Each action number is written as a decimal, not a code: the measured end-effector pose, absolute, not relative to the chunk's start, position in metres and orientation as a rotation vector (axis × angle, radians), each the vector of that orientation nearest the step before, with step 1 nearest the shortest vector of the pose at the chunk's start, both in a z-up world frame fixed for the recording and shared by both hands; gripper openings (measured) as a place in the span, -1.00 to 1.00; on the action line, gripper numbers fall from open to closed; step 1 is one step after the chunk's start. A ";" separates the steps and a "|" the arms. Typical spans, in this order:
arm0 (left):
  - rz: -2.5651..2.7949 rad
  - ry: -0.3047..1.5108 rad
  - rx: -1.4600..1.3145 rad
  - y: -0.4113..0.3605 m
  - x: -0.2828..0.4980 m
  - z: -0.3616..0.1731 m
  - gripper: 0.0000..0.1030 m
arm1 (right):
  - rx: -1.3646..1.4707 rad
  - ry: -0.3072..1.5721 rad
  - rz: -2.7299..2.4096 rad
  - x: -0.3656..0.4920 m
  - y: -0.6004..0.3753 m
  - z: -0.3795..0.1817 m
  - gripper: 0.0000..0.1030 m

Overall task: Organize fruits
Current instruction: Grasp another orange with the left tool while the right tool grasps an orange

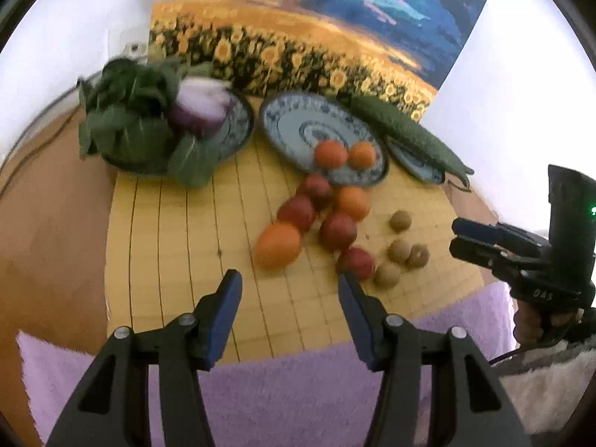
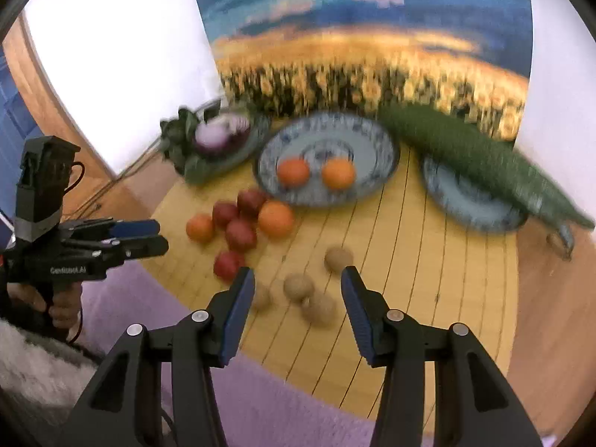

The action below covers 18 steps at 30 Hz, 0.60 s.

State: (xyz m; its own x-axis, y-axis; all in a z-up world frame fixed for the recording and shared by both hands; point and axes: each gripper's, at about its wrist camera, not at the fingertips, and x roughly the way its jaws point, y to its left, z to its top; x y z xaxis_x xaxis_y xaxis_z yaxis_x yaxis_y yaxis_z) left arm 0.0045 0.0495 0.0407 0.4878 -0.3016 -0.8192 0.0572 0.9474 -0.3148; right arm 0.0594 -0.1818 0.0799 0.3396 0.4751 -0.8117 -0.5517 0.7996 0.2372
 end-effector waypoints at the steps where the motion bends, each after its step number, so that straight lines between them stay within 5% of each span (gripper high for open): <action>1: -0.224 1.047 -0.262 0.050 0.002 0.038 0.10 | -0.091 1.049 0.666 0.057 -0.183 0.074 -0.04; 18: -0.224 0.981 -0.254 0.051 0.025 0.022 0.10 | -0.113 1.045 0.704 0.042 -0.181 0.064 -0.25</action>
